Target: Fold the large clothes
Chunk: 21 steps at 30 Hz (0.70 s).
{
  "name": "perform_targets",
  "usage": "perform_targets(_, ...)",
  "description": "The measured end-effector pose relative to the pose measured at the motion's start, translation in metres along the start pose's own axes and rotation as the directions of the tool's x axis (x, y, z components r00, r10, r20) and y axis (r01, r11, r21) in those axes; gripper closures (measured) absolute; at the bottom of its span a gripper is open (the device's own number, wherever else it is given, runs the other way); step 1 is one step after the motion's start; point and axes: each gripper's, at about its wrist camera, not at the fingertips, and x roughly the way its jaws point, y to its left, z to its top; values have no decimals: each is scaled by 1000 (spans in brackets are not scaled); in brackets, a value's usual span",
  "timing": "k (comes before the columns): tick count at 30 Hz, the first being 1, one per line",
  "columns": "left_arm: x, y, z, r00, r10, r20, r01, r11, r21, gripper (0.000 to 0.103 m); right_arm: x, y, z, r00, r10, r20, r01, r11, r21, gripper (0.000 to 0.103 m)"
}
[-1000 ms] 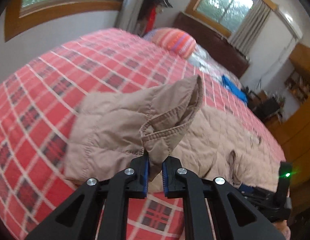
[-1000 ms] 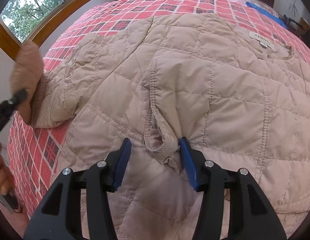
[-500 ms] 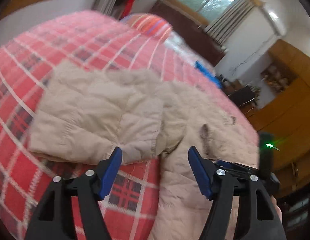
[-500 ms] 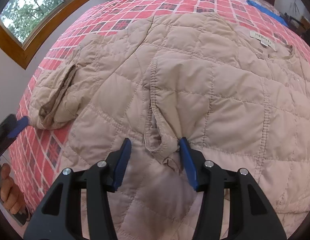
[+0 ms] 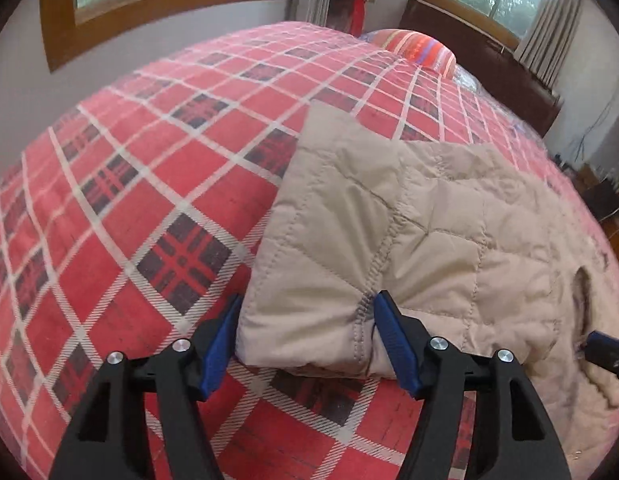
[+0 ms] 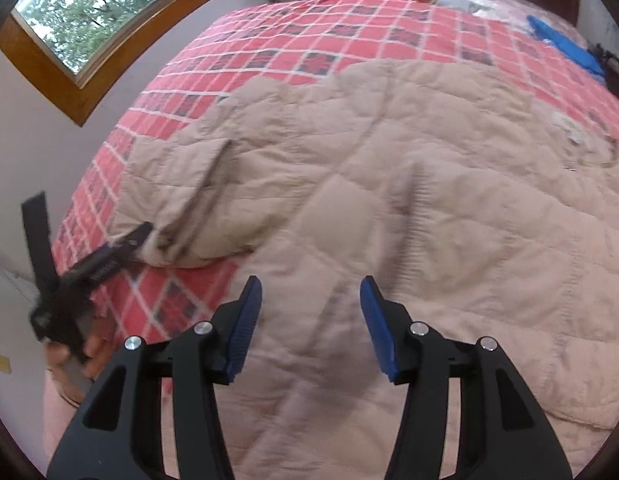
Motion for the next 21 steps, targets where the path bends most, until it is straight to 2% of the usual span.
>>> perform_targets(3, -3, 7, 4, 999, -45, -17, 44, 998, -39, 37, 4, 16, 7, 999, 41, 0, -41, 999, -4, 51)
perform_targets(6, -7, 20, 7, 993, -114, -30, 110, 989, -102, 37, 13, 33, 19, 992, 124, -19, -124, 992, 11, 51)
perform_targets(10, -18, 36, 12, 989, -145, -10, 141, 975, -172, 37, 28, 53, 29, 989, 141, -45, -141, 990, 4, 53)
perform_targets(13, -29, 45, 13, 990, -137, 19, 138, 970, -198, 37, 43, 58, 33, 984, 167, -65, -166, 986, 29, 61)
perform_targets(14, -32, 47, 15, 991, -129, 24, 131, 971, -200, 37, 47, 59, 33, 984, 165, -65, -164, 986, 28, 72)
perform_targets(16, -36, 49, 16, 992, -120, 25, 123, 972, -202, 37, 52, 60, 33, 988, 148, -51, -148, 989, 4, 87)
perform_targets(19, -40, 54, 16, 994, -107, 35, 112, 972, -207, 36, 48, 51, 30, 982, 186, -32, -186, 983, 7, 98)
perform_targets(21, -37, 56, 17, 994, -109, 30, 113, 970, -217, 36, 36, 42, 30, 974, 227, -16, -227, 974, 19, 100)
